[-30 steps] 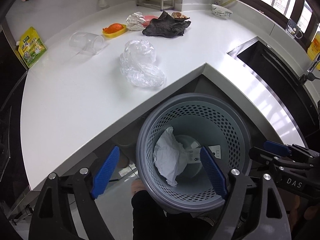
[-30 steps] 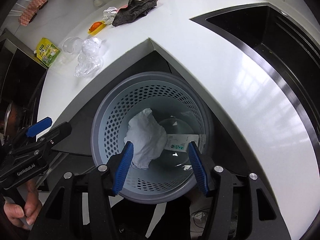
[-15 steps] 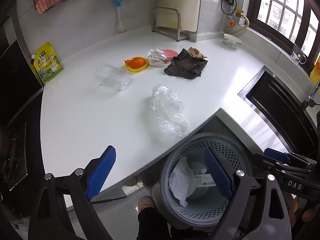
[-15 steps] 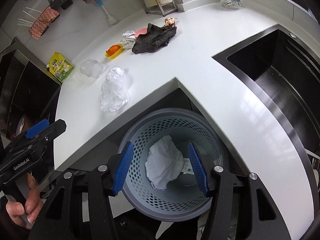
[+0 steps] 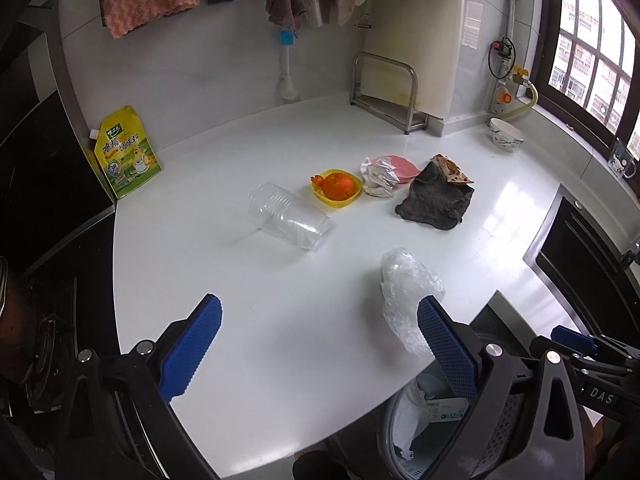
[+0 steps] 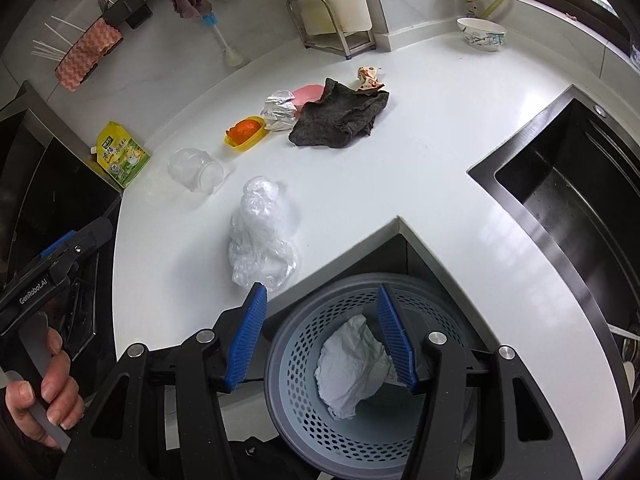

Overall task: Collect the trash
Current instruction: 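Grasp the clear plastic bag with the right tool while the left tool approaches the clear cup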

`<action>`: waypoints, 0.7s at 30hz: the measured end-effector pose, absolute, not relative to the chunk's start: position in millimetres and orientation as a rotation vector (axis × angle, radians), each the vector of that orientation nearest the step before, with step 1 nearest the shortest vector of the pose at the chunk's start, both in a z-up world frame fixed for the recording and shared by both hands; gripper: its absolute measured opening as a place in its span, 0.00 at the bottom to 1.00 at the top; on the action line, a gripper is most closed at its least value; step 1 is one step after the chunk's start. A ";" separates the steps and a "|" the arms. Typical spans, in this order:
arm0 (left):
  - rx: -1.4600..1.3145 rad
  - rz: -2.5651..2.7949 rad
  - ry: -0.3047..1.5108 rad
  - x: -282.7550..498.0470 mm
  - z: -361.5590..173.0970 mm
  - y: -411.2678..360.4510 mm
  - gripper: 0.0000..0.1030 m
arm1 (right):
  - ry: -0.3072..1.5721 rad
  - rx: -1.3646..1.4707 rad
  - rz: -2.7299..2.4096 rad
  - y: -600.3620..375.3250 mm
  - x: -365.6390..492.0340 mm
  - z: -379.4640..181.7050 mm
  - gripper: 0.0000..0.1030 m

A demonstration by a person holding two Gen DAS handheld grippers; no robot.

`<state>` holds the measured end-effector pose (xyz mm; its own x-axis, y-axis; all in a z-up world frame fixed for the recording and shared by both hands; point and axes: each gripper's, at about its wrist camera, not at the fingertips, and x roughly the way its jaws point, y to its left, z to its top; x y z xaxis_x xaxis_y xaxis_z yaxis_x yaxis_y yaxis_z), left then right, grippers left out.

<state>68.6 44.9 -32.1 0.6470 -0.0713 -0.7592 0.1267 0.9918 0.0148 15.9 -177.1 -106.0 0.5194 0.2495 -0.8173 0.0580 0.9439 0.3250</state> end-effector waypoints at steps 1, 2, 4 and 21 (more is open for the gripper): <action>0.063 -0.114 0.858 74.9 -32.1 50.2 0.94 | 1.022 0.328 0.113 -172.9 20.2 -105.6 0.54; 0.060 -0.117 0.855 81.4 -32.6 55.7 0.94 | 1.022 0.325 0.110 -168.5 23.9 -105.9 0.54; 0.063 -0.114 0.854 94.7 -35.1 65.0 0.94 | 1.023 0.319 0.103 -159.3 31.5 -108.1 0.55; 0.123 -0.267 0.893 199.2 -86.5 101.9 0.94 | 1.072 0.331 -0.018 -101.6 97.4 -154.1 0.56</action>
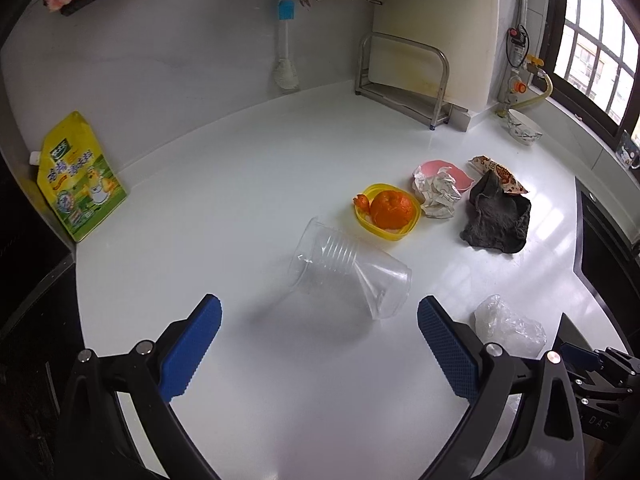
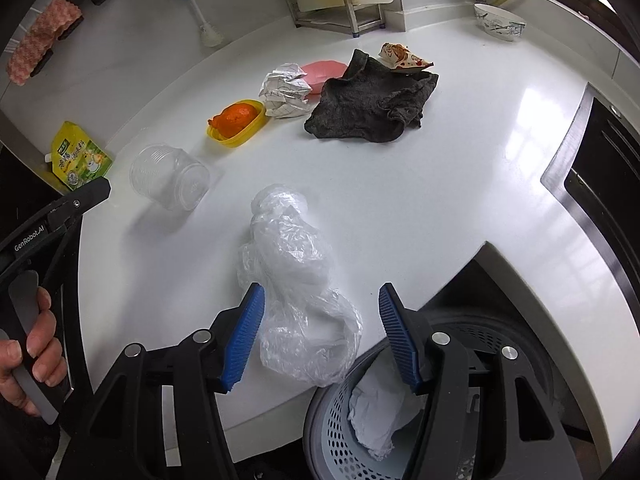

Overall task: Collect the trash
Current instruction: 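Grasp the clear plastic bag with the right tool while the left tool approaches the clear cup, then close the left tool on the clear plastic cup rim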

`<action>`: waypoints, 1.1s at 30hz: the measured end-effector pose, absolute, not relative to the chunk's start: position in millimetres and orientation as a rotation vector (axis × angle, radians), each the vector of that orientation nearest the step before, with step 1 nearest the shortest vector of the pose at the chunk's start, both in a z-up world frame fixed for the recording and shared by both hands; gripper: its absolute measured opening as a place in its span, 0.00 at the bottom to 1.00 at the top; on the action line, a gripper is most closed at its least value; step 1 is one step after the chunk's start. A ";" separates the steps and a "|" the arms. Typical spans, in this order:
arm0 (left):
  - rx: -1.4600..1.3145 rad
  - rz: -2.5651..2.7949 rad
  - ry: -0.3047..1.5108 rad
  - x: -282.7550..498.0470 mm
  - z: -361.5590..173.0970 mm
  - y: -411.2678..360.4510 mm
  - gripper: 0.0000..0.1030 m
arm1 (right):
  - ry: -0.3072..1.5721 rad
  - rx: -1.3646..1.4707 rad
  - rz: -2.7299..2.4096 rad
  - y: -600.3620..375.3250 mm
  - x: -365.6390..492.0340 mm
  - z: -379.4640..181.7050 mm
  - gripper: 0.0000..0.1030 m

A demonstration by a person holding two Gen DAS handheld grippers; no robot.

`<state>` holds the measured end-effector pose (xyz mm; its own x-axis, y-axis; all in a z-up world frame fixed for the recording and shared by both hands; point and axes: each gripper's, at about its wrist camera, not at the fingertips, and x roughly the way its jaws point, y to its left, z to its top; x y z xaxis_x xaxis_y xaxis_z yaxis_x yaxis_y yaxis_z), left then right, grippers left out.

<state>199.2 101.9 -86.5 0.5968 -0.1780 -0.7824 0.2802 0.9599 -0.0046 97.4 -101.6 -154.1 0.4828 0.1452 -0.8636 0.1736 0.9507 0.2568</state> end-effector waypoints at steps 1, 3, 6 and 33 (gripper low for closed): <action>0.127 -0.289 0.898 202.7 -90.3 99.4 0.94 | 1.075 0.332 -0.026 -100.3 100.0 -156.4 0.56; 0.130 -0.329 0.909 209.5 -97.6 96.1 0.94 | 1.082 0.334 -0.043 -98.0 104.7 -161.0 0.56; 0.145 -0.355 0.918 218.6 -106.4 92.1 0.94 | 1.087 0.340 -0.061 -94.4 109.9 -166.3 0.58; 0.102 -0.430 0.930 259.3 -119.0 116.5 0.94 | 1.086 0.234 -0.040 -53.7 141.1 -184.5 0.21</action>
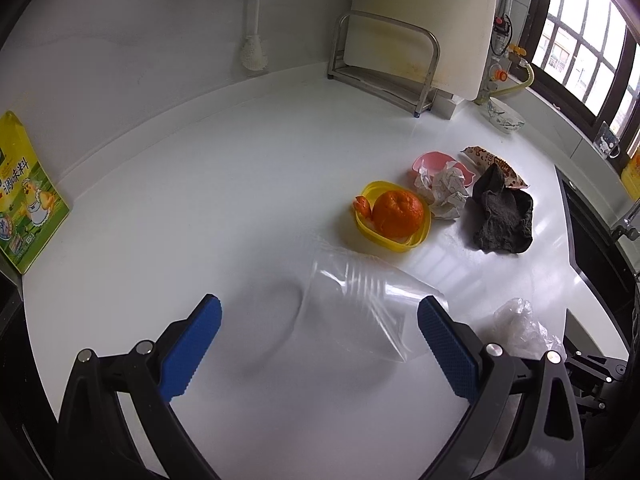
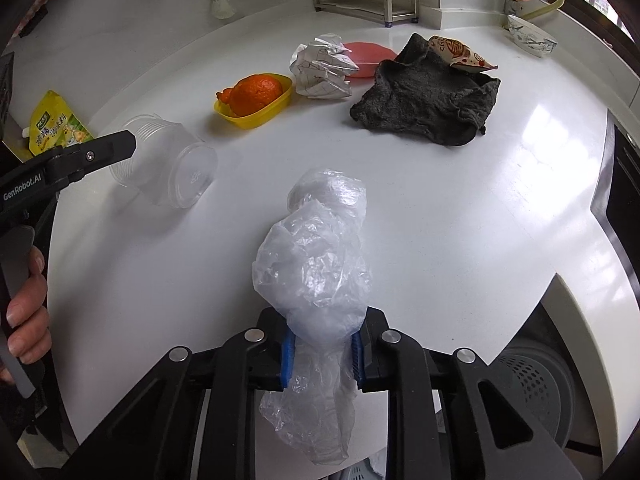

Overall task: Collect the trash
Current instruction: 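Close the left tool on the clear plastic cup rim, then carry the plastic bag and the plastic cup over the grey bin with both tools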

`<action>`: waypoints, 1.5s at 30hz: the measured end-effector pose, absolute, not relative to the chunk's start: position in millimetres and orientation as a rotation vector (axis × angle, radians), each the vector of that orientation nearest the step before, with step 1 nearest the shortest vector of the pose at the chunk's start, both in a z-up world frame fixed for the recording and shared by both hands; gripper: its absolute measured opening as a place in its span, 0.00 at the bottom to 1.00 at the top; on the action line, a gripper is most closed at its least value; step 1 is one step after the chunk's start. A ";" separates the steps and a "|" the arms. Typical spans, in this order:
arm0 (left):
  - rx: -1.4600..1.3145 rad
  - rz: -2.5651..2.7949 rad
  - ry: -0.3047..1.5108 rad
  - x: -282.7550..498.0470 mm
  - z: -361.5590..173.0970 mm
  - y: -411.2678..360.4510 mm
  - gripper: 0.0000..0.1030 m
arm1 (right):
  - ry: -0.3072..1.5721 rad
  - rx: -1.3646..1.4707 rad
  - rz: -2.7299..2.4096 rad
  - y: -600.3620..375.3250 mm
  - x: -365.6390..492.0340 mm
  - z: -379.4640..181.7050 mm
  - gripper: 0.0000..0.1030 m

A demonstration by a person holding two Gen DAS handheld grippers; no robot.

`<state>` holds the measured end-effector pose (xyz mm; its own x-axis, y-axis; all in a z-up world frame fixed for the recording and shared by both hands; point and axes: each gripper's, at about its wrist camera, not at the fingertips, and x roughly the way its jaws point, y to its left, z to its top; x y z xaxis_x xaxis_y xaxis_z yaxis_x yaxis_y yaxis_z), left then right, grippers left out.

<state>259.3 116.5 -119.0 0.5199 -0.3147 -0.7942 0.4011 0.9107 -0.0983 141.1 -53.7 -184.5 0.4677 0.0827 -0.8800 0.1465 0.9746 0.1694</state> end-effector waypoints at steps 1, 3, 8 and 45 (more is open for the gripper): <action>0.102 -0.436 0.928 262.5 -119.4 119.3 0.94 | 1.086 0.234 -0.041 -53.3 140.6 -184.3 0.21; 0.104 -0.453 0.930 269.0 -121.2 123.7 0.94 | 1.085 0.234 -0.043 -53.2 140.9 -184.6 0.21; 0.091 -0.579 0.965 281.1 -128.5 128.0 0.94 | 1.089 0.236 -0.043 -52.7 141.3 -184.7 0.21; 0.079 -0.687 1.004 261.8 -113.0 94.2 0.05 | 1.051 0.280 -0.032 -62.9 135.8 -169.5 0.21</action>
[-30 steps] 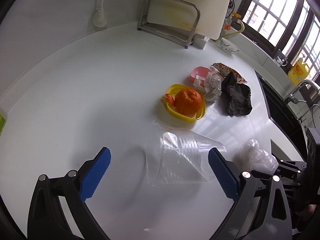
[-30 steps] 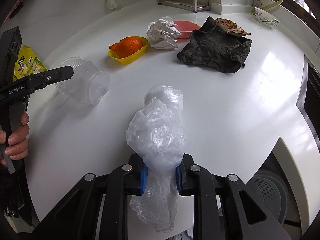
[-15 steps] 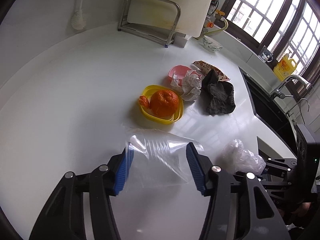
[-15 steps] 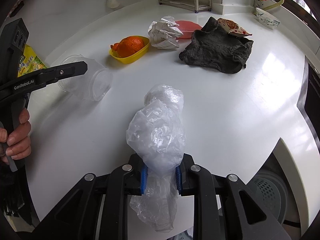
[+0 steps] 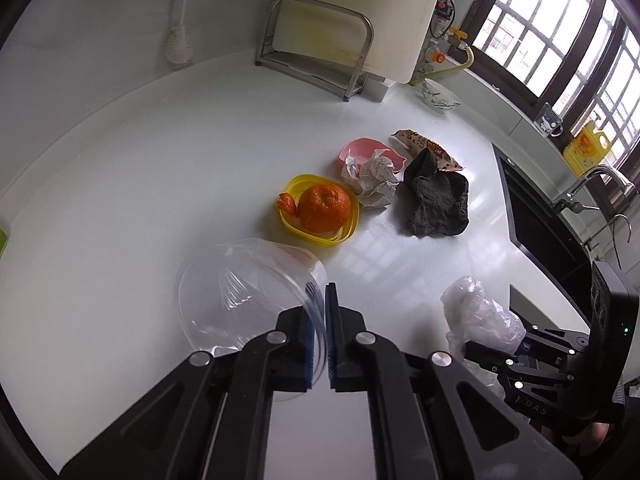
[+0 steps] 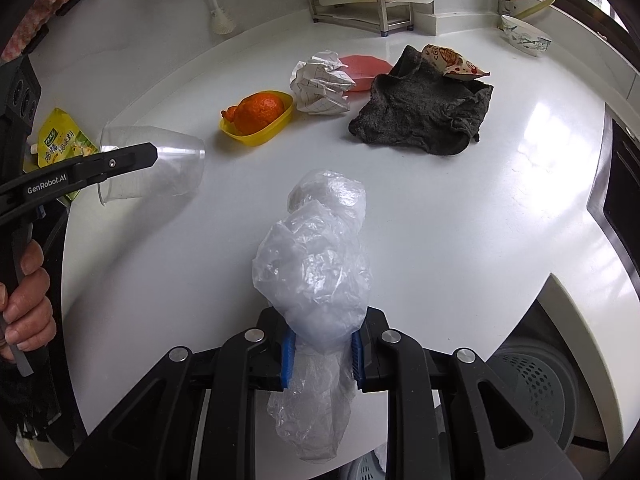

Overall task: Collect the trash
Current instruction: 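Carry the plastic bag and the plastic cup over the grey bin with both tools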

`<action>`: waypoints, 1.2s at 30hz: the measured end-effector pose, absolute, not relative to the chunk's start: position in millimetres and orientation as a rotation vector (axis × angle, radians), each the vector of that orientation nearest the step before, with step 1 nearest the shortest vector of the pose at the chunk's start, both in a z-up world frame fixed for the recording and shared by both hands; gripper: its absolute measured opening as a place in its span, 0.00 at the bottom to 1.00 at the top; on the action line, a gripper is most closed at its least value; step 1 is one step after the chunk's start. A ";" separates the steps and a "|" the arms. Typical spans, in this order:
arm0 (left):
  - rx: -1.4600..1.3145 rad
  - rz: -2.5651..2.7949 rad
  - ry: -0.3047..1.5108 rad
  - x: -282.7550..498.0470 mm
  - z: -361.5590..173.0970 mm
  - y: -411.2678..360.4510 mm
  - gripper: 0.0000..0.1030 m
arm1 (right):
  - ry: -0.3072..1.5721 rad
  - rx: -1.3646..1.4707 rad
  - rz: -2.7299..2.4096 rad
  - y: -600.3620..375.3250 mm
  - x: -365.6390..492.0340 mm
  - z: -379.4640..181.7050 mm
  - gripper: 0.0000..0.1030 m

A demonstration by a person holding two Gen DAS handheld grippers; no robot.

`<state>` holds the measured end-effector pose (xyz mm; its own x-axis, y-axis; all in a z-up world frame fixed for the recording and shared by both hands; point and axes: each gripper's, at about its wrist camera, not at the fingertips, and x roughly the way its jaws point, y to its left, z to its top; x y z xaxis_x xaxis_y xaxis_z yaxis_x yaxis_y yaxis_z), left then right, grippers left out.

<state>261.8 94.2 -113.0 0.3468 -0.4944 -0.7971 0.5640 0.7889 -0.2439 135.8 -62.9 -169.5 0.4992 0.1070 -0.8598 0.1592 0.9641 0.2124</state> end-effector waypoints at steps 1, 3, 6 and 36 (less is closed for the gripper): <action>0.084 -0.674 1.003 259.1 -110.3 94.2 0.05 | 1.046 0.283 -0.030 -64.1 134.2 -167.7 0.21; 0.100 -0.645 0.997 252.0 -104.4 92.2 0.05 | 1.034 0.288 -0.024 -66.7 130.3 -164.0 0.21; 0.131 -0.605 0.974 238.2 -93.2 87.7 0.05 | 1.015 0.300 -0.015 -71.2 123.3 -158.7 0.21; 0.276 -0.678 1.023 16.5 -82.5 -83.4 0.05 | 0.984 0.371 -0.038 -199.5 -59.7 -142.7 0.21</action>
